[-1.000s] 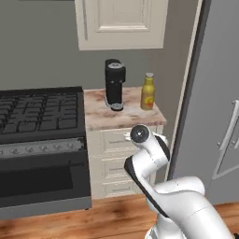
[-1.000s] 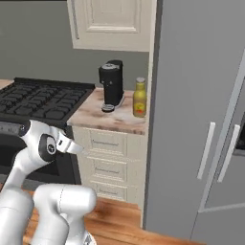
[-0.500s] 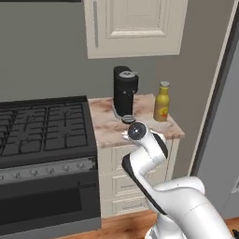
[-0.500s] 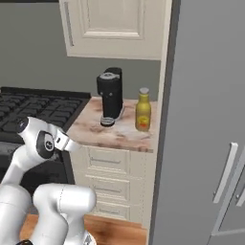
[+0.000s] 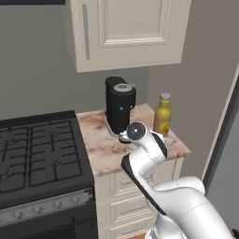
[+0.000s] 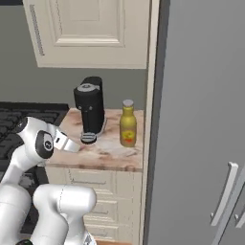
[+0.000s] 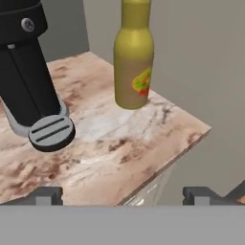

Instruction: Place the drinks on the dining counter in a tight cluster.

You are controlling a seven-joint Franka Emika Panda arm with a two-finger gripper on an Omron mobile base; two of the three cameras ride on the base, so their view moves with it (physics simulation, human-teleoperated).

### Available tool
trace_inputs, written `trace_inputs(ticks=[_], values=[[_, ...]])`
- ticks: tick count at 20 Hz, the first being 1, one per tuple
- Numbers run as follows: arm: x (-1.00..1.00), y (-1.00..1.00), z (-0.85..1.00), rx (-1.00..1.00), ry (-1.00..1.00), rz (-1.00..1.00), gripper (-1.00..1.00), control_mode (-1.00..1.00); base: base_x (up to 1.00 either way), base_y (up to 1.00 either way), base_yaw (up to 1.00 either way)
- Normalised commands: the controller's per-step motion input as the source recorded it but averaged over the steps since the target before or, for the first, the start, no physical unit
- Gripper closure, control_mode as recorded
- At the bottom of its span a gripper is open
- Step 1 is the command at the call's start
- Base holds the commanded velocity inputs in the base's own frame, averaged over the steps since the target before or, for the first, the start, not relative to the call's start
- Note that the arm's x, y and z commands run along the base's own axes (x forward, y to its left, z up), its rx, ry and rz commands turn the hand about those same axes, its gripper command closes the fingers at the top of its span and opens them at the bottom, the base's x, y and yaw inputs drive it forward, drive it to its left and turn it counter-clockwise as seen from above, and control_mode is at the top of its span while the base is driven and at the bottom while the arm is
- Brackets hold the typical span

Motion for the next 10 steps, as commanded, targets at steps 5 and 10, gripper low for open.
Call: trace_inputs(ticks=[5, 10], values=[[0.0, 0.0, 0.0, 0.0, 0.0, 0.0, -1.0, 1.0, 0.56, 0.08, -0.22], [0.0, 0.0, 0.0, 0.0, 0.0, 0.0, -1.0, 1.0, 0.43, 0.11, -0.11]])
